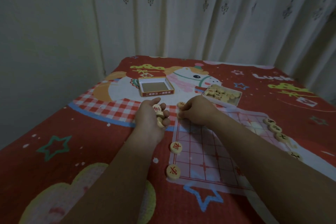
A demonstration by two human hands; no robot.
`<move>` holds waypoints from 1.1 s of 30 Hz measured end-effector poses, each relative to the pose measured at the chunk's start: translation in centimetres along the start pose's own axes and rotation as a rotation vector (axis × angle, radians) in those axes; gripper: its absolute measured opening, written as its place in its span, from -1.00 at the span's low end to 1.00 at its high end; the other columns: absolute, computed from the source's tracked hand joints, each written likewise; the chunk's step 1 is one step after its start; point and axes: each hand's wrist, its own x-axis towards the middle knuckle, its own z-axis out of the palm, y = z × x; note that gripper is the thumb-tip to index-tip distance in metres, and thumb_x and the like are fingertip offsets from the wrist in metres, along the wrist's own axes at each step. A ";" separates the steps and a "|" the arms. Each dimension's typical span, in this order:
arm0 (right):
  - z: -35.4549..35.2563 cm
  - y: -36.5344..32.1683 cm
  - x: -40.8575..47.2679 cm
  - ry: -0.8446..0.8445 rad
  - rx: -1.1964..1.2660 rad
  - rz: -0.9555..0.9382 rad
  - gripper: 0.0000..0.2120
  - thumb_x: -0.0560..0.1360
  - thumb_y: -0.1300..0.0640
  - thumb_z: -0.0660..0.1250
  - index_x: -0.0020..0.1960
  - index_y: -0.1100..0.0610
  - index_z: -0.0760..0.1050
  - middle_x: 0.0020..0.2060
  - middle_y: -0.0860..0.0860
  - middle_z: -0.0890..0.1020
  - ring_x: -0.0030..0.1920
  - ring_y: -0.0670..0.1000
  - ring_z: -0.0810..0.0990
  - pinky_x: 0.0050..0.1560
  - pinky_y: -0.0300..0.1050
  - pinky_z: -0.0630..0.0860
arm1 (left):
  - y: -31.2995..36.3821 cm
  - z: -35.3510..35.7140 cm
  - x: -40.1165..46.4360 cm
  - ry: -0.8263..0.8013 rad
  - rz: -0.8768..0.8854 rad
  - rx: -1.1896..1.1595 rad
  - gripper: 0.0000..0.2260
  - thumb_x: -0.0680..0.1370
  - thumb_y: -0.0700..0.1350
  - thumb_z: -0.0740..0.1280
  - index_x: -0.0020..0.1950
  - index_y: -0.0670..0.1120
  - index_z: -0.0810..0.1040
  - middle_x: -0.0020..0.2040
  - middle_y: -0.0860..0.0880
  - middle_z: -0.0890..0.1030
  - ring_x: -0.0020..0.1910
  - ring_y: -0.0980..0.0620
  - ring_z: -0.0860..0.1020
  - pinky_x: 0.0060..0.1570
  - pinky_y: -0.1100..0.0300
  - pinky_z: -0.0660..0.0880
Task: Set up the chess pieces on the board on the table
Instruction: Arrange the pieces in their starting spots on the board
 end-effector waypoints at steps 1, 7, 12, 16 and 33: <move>-0.1 0.1 0.0 -0.002 -0.004 0.000 -0.78 0.49 0.08 0.46 -0.04 0.26 0.68 -0.23 0.09 0.68 -0.31 -0.03 0.54 -0.37 -0.22 0.37 | 0.0 0.0 -0.1 0.000 0.000 0.001 -0.82 0.60 -0.18 0.17 0.17 -0.12 0.47 -0.31 -0.03 0.47 -0.50 0.06 0.39 -0.64 0.30 0.22; -1.1 0.6 -0.3 0.092 0.010 -0.011 -0.78 0.55 0.32 0.27 0.09 0.34 0.65 0.01 0.20 0.70 -0.03 0.03 0.68 0.00 -0.10 0.63 | 0.1 0.1 -0.3 0.019 0.012 -0.010 -0.79 0.60 -0.20 0.15 0.19 -0.12 0.49 -0.31 -0.03 0.48 -0.51 0.07 0.39 -0.64 0.33 0.22; -1.4 1.0 -0.1 0.126 -0.050 -0.025 -0.71 0.52 0.37 0.21 0.14 0.30 0.64 0.14 0.23 0.66 0.14 0.18 0.63 0.14 0.07 0.59 | 0.1 0.2 -0.4 0.020 0.009 -0.021 -0.79 0.60 -0.19 0.13 0.16 -0.11 0.49 -0.29 -0.04 0.48 -0.51 0.05 0.39 -0.62 0.33 0.21; -1.3 0.9 -0.5 0.163 0.037 -0.057 -0.72 0.58 0.31 0.19 0.19 0.21 0.62 0.18 0.12 0.65 0.06 0.05 0.63 0.01 -0.11 0.57 | 0.1 0.4 -0.5 -0.014 -0.004 -0.022 -0.80 0.63 -0.18 0.14 0.21 -0.12 0.48 -0.26 -0.05 0.50 -0.48 0.06 0.39 -0.64 0.33 0.20; -0.7 -0.4 -5.2 0.189 0.873 -0.083 -0.79 0.53 0.16 0.42 -0.07 0.33 0.61 -0.51 0.05 0.51 -0.55 -0.02 0.42 -0.51 -0.19 0.36 | -0.6 1.2 -1.7 -0.298 0.126 0.247 -0.77 0.63 -0.15 0.26 0.27 -0.11 0.55 0.17 -0.01 0.67 -0.50 0.15 0.36 -0.64 0.33 0.23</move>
